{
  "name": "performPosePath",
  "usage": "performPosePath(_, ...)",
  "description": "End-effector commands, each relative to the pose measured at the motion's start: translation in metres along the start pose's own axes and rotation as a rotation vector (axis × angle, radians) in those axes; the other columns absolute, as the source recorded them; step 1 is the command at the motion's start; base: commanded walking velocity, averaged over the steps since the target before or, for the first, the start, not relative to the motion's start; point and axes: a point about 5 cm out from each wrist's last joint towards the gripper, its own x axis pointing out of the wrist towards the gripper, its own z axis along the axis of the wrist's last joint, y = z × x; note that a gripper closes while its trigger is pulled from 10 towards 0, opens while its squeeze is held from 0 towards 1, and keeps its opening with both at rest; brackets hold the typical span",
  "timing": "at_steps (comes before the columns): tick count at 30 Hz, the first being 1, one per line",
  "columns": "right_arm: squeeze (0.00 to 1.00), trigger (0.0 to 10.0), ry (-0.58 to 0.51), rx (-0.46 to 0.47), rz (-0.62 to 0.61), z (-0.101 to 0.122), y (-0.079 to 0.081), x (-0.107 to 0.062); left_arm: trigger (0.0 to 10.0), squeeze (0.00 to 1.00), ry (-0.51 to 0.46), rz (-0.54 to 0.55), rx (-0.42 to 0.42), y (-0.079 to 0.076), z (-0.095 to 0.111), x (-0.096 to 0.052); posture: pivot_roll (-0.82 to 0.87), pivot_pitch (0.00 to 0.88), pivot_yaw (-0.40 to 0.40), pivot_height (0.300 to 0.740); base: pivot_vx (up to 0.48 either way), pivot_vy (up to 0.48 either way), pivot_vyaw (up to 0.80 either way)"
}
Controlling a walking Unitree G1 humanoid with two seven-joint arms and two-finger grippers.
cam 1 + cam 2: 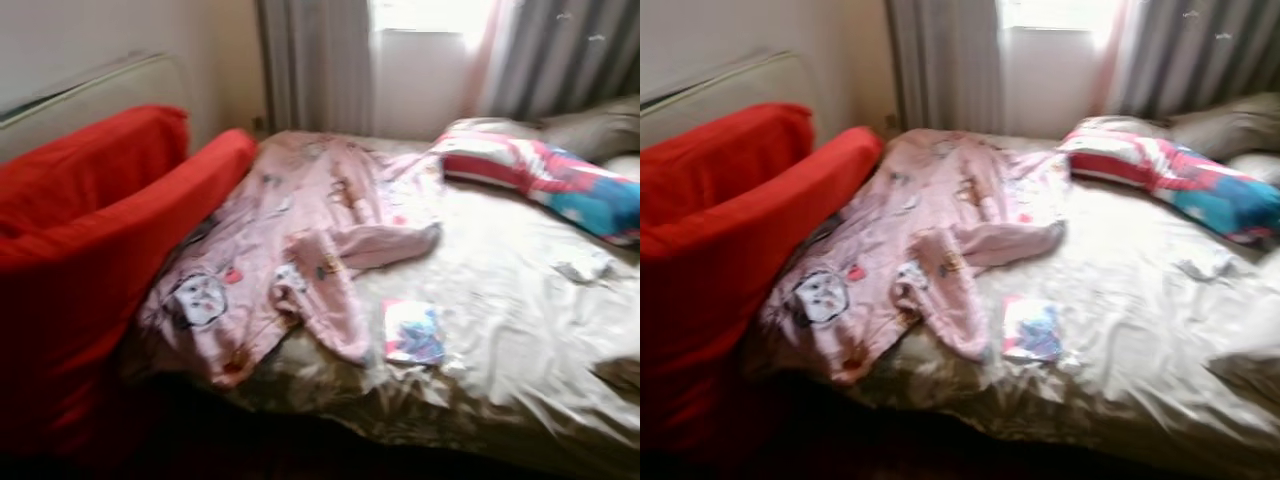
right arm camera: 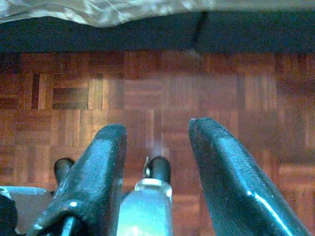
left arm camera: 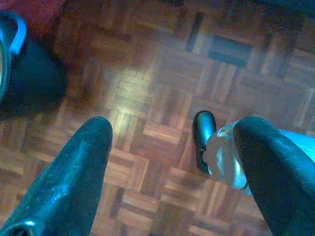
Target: Clean up the room
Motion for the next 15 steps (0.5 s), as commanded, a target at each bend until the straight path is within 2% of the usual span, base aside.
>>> performPosePath(1,0.00,10.0,-0.009,-0.006,0.013,0.0015,0.0044,0.0009,10.0,0.00,0.037,0.007,-0.009,0.0046,-0.0121,-0.0039,0.03,0.048,0.002,0.740,0.285,0.000,0.80)
performPosePath(2,0.00,10.0,-0.008,-0.003,0.012,0.0012,0.0042,0.0009,10.0,0.00,0.037,0.006,-0.009,0.0046,-0.0123,-0.0039,0.03,0.051,0.001,0.740,0.289,0.000,0.80)
performPosePath(15,0.00,10.0,-0.040,0.038,-0.006,0.0015,0.0041,0.0000,10.0,0.00,0.038,-0.002,-0.001,0.0025,-0.0131,-0.0040,0.02,0.056,0.006,0.740,0.288,0.000,0.00)
